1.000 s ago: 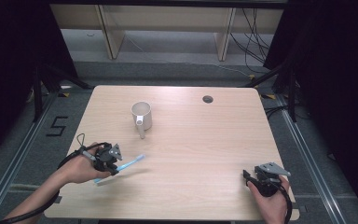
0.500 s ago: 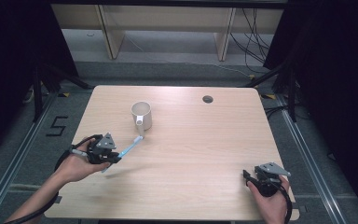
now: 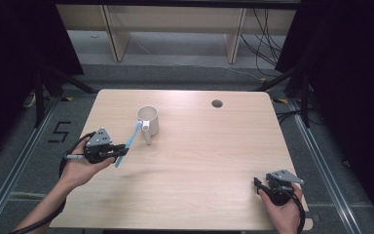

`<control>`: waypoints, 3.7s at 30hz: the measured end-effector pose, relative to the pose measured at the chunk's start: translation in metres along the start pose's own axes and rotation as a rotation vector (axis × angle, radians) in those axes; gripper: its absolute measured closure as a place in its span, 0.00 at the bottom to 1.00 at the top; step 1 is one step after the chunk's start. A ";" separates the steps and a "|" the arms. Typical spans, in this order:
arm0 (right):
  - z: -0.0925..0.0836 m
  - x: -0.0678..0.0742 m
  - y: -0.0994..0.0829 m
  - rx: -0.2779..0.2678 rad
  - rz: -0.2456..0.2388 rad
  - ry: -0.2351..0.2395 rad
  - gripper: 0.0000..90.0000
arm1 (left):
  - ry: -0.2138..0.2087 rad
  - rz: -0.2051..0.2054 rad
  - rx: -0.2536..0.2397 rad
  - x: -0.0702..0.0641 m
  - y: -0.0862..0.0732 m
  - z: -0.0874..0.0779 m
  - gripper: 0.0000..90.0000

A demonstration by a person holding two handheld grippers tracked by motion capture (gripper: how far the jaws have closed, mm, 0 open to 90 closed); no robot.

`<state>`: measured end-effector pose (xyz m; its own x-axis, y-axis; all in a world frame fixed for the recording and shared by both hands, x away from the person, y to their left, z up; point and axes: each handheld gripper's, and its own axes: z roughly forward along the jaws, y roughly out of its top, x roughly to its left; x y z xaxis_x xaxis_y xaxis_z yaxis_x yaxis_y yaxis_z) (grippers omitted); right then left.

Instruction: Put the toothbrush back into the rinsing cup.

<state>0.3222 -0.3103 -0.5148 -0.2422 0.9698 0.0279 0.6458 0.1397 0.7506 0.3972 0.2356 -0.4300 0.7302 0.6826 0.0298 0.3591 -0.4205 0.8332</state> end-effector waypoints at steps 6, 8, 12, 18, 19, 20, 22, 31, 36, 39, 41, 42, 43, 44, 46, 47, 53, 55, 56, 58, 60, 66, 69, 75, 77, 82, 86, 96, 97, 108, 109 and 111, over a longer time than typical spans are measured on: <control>0.000 -0.003 0.000 -0.012 -0.038 -0.010 0.54 | 0.001 -0.025 -0.067 0.002 0.004 0.002 0.87; 0.000 0.000 0.000 0.000 -0.001 -0.001 0.54 | 0.007 -0.033 -0.081 0.004 0.006 0.001 0.87; 0.000 0.000 0.000 0.000 -0.004 -0.002 0.54 | 0.006 -0.062 -0.121 0.007 0.010 0.001 0.87; 0.000 0.000 0.000 -0.002 -0.002 -0.001 0.54 | 0.023 -0.068 -0.174 0.011 0.015 0.003 0.87; 0.000 -0.002 0.000 -0.013 -0.039 -0.014 0.54 | 0.033 -0.077 -0.182 0.011 0.015 0.002 0.87; 0.000 -0.002 0.000 -0.014 -0.039 -0.014 0.54 | 0.038 -0.072 -0.196 0.012 0.016 0.002 0.87; 0.000 0.000 0.000 -0.001 0.002 -0.001 0.54 | 0.048 -0.083 -0.219 0.013 0.018 0.002 0.87; 0.000 0.000 0.000 -0.001 -0.004 -0.004 0.54 | 0.081 -0.094 -0.313 0.018 0.021 0.004 0.87; 0.000 0.001 0.000 0.000 -0.008 -0.005 0.54 | 0.086 -0.108 -0.365 0.019 0.022 0.007 0.87; 0.000 0.001 0.000 -0.001 -0.009 -0.005 0.54 | 0.083 -0.109 -0.393 0.017 0.024 0.009 0.87; 0.000 0.002 0.000 0.006 0.002 -0.006 0.54 | 0.073 -0.112 -0.425 0.017 0.026 0.012 0.87; 0.000 -0.001 0.000 -0.006 -0.042 -0.001 0.54 | 0.074 -0.111 -0.431 0.016 0.027 0.012 0.87; 0.000 -0.001 0.000 -0.006 -0.040 -0.004 0.54 | 0.081 -0.109 -0.420 0.015 0.028 0.011 0.87; 0.000 -0.001 0.000 -0.008 -0.043 -0.005 0.54 | 0.081 -0.108 -0.430 0.015 0.029 0.012 0.87; 0.000 0.000 0.000 -0.006 -0.037 -0.005 0.54 | 0.085 -0.108 -0.442 0.016 0.032 0.012 0.87; 0.000 0.001 0.000 -0.001 -0.008 -0.006 0.54 | 0.087 -0.109 -0.450 0.017 0.033 0.013 0.87; 0.001 -0.002 0.000 -0.003 -0.036 -0.007 0.54 | 0.068 -0.125 -0.510 0.017 0.040 0.016 0.87; -0.001 0.002 0.000 0.019 0.032 0.005 0.53 | 0.066 -0.118 -0.525 0.015 0.043 0.017 0.87; 0.000 -0.003 0.001 -0.003 -0.037 -0.004 0.53 | 0.065 -0.117 -0.531 0.015 0.044 0.018 0.87; 0.000 -0.004 0.001 -0.004 -0.031 -0.010 0.53 | 0.067 -0.115 -0.536 0.016 0.045 0.019 0.87; 0.000 -0.004 0.001 -0.005 -0.035 -0.010 0.53 | 0.069 -0.123 -0.548 0.016 0.046 0.021 0.87; 0.001 -0.003 0.001 0.000 -0.022 0.008 0.53 | 0.078 -0.120 -0.565 0.016 0.047 0.023 0.87; 0.001 -0.003 0.000 -0.002 -0.021 0.013 0.53 | 0.082 -0.115 -0.568 0.016 0.048 0.024 0.87; 0.002 -0.003 0.000 -0.004 -0.023 0.011 0.52 | 0.090 -0.113 -0.576 0.016 0.051 0.027 0.87; 0.002 -0.003 0.000 -0.004 -0.023 0.010 0.52 | 0.090 -0.111 -0.581 0.017 0.051 0.029 0.87; 0.002 -0.003 0.000 -0.003 -0.022 0.010 0.52 | 0.096 -0.115 -0.585 0.017 0.053 0.032 0.87; 0.002 -0.003 0.000 -0.004 -0.021 0.010 0.52 | 0.102 -0.122 -0.589 0.018 0.054 0.034 0.87; 0.001 -0.003 0.001 -0.001 -0.020 0.007 0.52 | 0.105 -0.120 -0.599 0.018 0.060 0.041 0.87; 0.001 -0.003 0.001 -0.001 -0.021 0.007 0.52 | 0.105 -0.121 -0.597 0.018 0.060 0.042 0.87; 0.001 -0.003 0.001 0.000 -0.019 0.008 0.52 | 0.104 -0.127 -0.611 0.019 0.063 0.051 0.87; 0.001 -0.003 0.001 -0.001 -0.020 0.008 0.52 | 0.105 -0.126 -0.607 0.019 0.063 0.052 0.87; 0.001 -0.003 0.001 -0.001 -0.020 0.008 0.52 | 0.108 -0.126 -0.604 0.019 0.063 0.053 0.87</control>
<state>0.3245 -0.3132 -0.5152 -0.2609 0.9652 0.0186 0.6403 0.1586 0.7516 0.4648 0.1904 -0.4066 0.6295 0.7747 -0.0595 0.0238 0.0574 0.9981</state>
